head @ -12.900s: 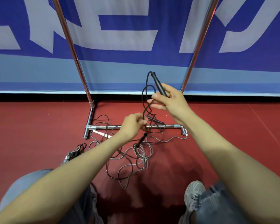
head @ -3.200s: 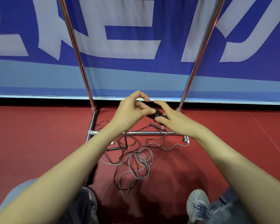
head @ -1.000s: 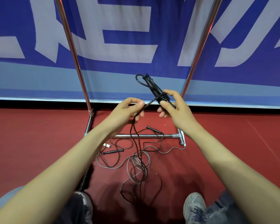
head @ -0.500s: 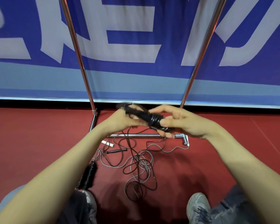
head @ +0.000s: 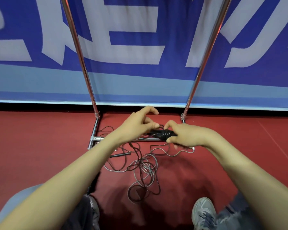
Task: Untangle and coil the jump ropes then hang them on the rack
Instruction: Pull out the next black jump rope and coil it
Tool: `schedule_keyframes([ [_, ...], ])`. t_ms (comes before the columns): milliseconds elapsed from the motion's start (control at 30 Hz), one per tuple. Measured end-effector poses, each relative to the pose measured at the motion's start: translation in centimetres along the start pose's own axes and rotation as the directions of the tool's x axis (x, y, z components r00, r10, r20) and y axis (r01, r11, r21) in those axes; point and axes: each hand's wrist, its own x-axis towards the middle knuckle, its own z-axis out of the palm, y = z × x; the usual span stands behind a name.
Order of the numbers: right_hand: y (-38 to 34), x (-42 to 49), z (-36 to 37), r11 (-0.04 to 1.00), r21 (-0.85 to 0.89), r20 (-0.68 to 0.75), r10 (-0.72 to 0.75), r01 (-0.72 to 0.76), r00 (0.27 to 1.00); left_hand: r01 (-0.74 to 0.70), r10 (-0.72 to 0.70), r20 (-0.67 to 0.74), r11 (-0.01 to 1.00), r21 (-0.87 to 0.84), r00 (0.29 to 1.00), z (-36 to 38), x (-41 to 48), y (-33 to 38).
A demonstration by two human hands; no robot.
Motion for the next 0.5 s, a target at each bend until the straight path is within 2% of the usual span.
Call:
schedule_keyframes([
  [133, 0.6, 0.7, 0.0, 0.999, 0.032, -0.278, 0.017, -0.009, 0.961, -0.037, 0.020, -0.135, 0.992, -0.120, 0.991, 0.7, -0.1, 0.4],
  [233, 0.8, 1.0, -0.2, 0.999, 0.048, -0.388, 0.005, 0.015, 0.922, -0.053, 0.017, -0.188, 0.981, -0.187, 0.982, 0.5, -0.1, 0.6],
  [400, 0.7, 1.1, -0.5, 0.998, -0.062, -0.496, -0.057, 0.030, 0.867, 0.049, -0.185, -0.230, 0.869, -0.493, 0.955, 0.5, -0.5, 1.3],
  [500, 0.5, 1.0, -0.8, 0.997, -0.058, -0.595, -0.073, 0.048, 0.801, 0.142, -0.295, -0.162, 0.785, -0.603, 0.942, 0.1, -0.8, 1.6],
])
